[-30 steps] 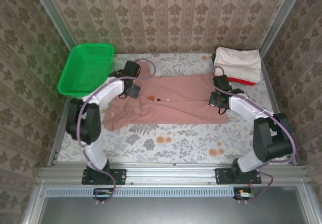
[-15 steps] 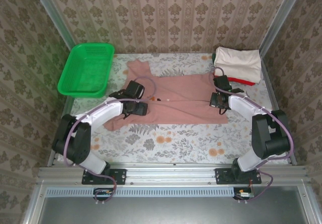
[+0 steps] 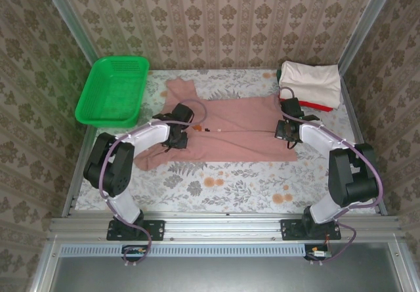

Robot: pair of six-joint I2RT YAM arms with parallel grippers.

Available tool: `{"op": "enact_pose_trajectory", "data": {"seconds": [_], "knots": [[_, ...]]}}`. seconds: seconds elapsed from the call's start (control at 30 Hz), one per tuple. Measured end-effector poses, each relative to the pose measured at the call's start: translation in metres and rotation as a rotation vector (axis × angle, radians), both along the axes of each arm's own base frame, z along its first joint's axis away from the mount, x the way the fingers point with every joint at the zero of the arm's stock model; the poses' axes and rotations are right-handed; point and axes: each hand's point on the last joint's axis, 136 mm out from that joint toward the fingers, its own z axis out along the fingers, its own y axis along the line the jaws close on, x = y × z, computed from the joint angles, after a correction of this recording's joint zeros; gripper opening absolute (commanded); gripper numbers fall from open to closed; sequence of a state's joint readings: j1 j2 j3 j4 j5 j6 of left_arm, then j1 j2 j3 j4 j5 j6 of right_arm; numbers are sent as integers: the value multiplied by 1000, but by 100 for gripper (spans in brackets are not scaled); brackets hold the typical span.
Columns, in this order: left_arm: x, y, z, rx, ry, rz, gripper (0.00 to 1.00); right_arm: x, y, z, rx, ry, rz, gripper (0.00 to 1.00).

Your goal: Fold and stack the t-shirts

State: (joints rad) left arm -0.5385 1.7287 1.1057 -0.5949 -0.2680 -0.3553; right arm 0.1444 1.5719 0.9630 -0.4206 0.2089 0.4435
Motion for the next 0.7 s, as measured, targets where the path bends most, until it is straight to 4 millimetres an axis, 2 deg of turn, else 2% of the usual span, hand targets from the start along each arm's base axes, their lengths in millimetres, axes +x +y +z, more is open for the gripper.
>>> {"op": "enact_pose_trajectory", "data": {"seconds": [0.1,0.2,0.3,0.4,0.53,0.7], "knots": [[3,6,3,20,-9,14,16,0,-1,0,0,0,-2,0],[3,12,5,36,-6,17,0,0,-1,0,0,0,-4,0],[4,17,9,60,-1,15,0,0,-1,0,0,0,-4,0],[7,23,27,79,-32,27,0,-1,-2,5,5,-13,-4,0],[5,36,84,76,-155,51,0,-4,1,22,28,-65,5,0],[-21,61,177,4,-384,94,0,-14,7,55,75,-167,28,0]]}}
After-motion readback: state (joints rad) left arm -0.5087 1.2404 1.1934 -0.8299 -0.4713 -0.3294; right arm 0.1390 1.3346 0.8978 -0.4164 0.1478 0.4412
